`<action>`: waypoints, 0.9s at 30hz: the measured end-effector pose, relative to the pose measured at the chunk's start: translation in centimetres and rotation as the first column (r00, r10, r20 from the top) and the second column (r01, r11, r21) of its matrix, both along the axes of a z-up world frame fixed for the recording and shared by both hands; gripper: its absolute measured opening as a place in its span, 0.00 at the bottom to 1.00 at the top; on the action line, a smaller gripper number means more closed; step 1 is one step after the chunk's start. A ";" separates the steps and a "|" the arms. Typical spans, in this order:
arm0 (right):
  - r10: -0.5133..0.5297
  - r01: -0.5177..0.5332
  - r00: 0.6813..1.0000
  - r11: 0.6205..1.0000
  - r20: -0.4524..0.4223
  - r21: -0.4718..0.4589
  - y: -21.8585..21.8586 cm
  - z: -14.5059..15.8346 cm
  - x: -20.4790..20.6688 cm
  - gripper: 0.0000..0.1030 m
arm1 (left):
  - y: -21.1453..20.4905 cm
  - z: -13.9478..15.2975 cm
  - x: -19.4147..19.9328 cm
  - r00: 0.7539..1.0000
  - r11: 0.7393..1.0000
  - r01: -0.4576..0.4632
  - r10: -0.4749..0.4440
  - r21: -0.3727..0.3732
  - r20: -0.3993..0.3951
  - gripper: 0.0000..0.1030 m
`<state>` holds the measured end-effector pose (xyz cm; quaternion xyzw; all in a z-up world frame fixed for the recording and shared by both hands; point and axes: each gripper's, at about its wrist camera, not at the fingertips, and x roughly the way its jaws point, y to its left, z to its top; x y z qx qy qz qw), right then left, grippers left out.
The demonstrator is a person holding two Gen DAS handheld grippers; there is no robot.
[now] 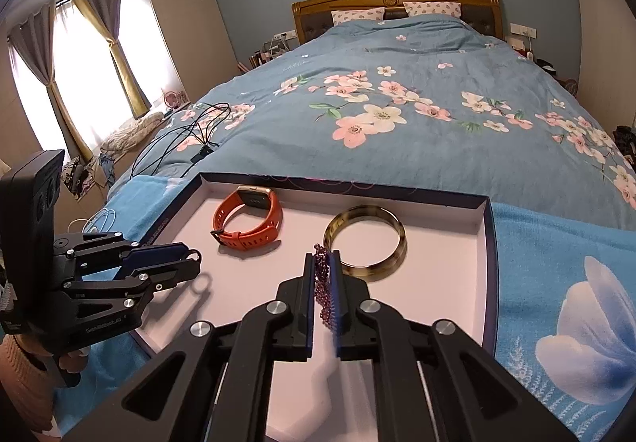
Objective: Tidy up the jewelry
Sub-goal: 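Lower the black ring into the box with left gripper while right releases purple strand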
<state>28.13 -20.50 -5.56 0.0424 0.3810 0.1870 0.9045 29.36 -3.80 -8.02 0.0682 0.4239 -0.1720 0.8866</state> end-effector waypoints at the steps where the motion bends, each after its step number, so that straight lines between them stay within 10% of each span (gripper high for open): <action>1: 0.003 -0.003 1.000 1.000 -0.007 0.000 -0.1 -0.1 0.0 0.08 | -0.1 -0.1 0.1 1.000 1.000 0.001 -0.001 -0.002 -0.002 0.22; 14: -0.019 0.019 1.000 0.999 0.008 0.031 -1.4 1.0 -1.5 0.19 | -1.2 -1.3 1.7 1.000 1.000 -0.012 0.012 0.012 -0.024 0.22; 27: 0.059 -0.063 0.995 0.997 0.081 0.038 -2.2 3.5 -8.1 0.32 | 0.1 2.2 -2.2 0.991 0.999 -0.035 0.034 0.006 0.127 0.47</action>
